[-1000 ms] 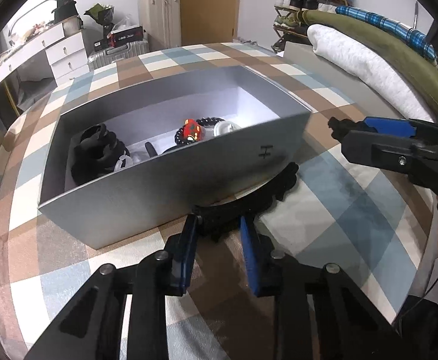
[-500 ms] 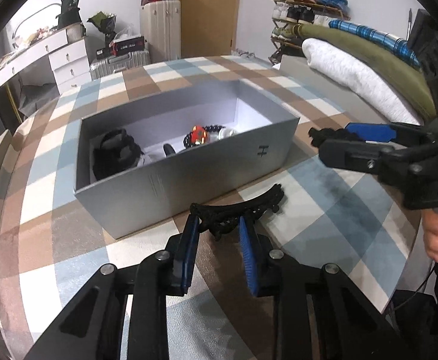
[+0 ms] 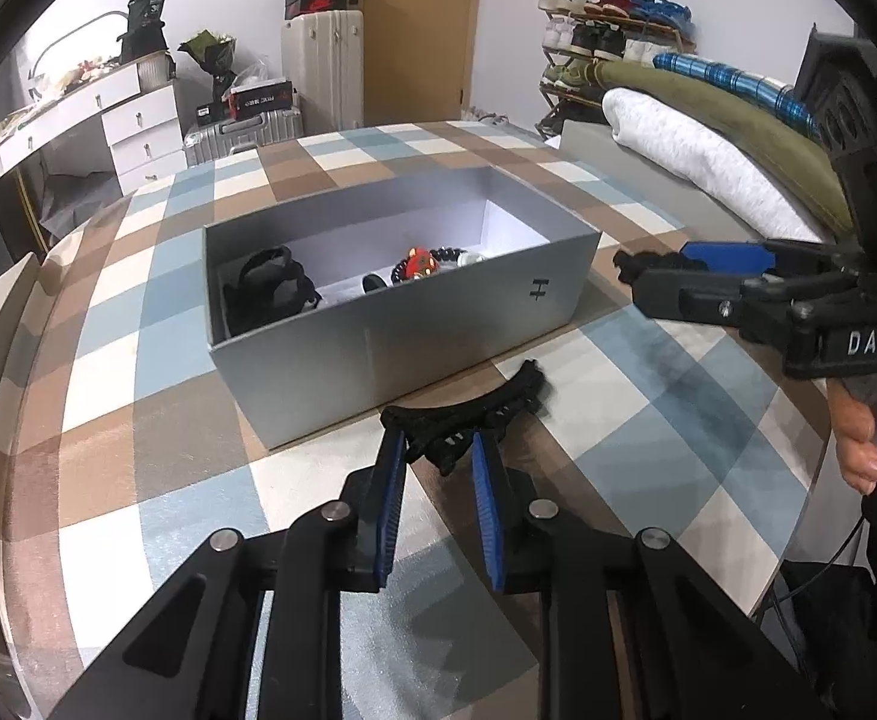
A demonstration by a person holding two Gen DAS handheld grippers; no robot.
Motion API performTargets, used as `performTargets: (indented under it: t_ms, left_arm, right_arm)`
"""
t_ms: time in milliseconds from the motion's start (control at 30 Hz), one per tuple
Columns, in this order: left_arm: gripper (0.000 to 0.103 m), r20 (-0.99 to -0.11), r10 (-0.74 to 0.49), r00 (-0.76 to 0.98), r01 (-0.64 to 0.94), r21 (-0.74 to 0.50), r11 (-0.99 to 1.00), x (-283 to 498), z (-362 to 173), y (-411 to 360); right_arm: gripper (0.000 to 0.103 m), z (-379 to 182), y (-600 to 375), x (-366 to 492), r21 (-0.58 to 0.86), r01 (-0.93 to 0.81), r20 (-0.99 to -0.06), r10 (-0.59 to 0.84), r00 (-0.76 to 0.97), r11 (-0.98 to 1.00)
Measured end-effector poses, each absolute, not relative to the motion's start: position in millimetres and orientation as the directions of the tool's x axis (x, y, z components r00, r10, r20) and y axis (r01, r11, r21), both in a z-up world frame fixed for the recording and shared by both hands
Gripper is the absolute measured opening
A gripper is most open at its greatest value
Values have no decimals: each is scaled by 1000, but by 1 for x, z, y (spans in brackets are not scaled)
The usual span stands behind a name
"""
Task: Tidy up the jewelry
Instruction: 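Carry both black claw clips into the grey box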
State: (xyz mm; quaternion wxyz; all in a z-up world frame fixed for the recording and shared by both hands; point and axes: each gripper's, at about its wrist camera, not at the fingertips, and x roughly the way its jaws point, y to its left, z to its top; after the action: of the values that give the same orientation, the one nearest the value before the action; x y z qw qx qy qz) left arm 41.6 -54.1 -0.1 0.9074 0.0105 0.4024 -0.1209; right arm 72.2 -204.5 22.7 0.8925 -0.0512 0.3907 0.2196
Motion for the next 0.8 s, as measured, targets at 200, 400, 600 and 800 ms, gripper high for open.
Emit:
performTargets:
  t_ms: [200, 400, 600, 800]
  left_arm:
    - [11, -725, -218, 653, 243, -72, 967, 40, 1, -55]
    - [11, -718, -232, 657, 258, -75, 963, 33, 4, -55]
    - [11, -697, -251, 671, 275, -80, 958, 26, 12, -54]
    - [11, -666, -272, 695, 279, -99, 955, 23, 25, -52]
  right_arm:
    - [90, 23, -205, 72, 91, -437, -718, 363, 594, 895]
    - [90, 26, -207, 72, 94, -435, -713, 366, 598, 895]
    - [90, 29, -208, 71, 100, -436, -705, 373, 604, 895]
    - [90, 35, -210, 67, 115, -446, -682, 397, 614, 888]
